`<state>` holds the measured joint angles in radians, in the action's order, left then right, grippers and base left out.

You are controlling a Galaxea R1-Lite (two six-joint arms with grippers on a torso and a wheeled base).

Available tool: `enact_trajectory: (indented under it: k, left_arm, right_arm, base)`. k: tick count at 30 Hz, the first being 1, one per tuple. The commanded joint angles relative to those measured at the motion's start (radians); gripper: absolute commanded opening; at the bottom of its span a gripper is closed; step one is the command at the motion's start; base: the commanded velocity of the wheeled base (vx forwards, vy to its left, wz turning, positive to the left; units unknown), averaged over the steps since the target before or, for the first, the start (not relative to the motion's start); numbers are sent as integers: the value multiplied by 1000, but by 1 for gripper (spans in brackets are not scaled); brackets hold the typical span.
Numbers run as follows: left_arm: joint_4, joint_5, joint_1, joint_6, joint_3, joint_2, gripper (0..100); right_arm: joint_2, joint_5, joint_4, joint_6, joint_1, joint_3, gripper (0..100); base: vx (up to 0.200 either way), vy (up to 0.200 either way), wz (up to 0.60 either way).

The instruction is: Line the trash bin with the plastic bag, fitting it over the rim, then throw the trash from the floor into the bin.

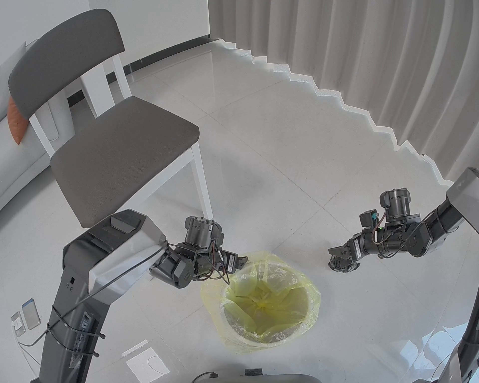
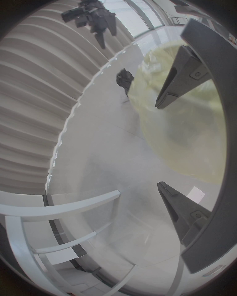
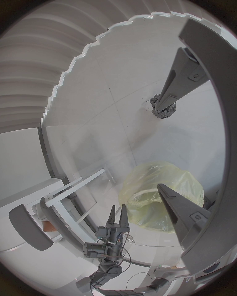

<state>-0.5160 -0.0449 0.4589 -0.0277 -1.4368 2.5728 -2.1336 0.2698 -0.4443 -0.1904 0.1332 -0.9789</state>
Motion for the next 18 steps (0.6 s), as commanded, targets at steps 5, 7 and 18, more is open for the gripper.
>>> enact_trajectory:
  k: [5,7,18]
  left_arm:
    - [166,23,-11,23,-180,121,100]
    - [228,23,-14,23,-237,133,100]
    - [292,99,-100,-37,-387,167,100]
  right_arm:
    - [1,2,-4,-7,-6,11,100]
    - [0,16,-4,-9,-12,9,100]
    - [12,16,-4,-15,-24,13,100]
  base:
    - [0,0,0]
    - [0,0,0]
    - [0,0,0]
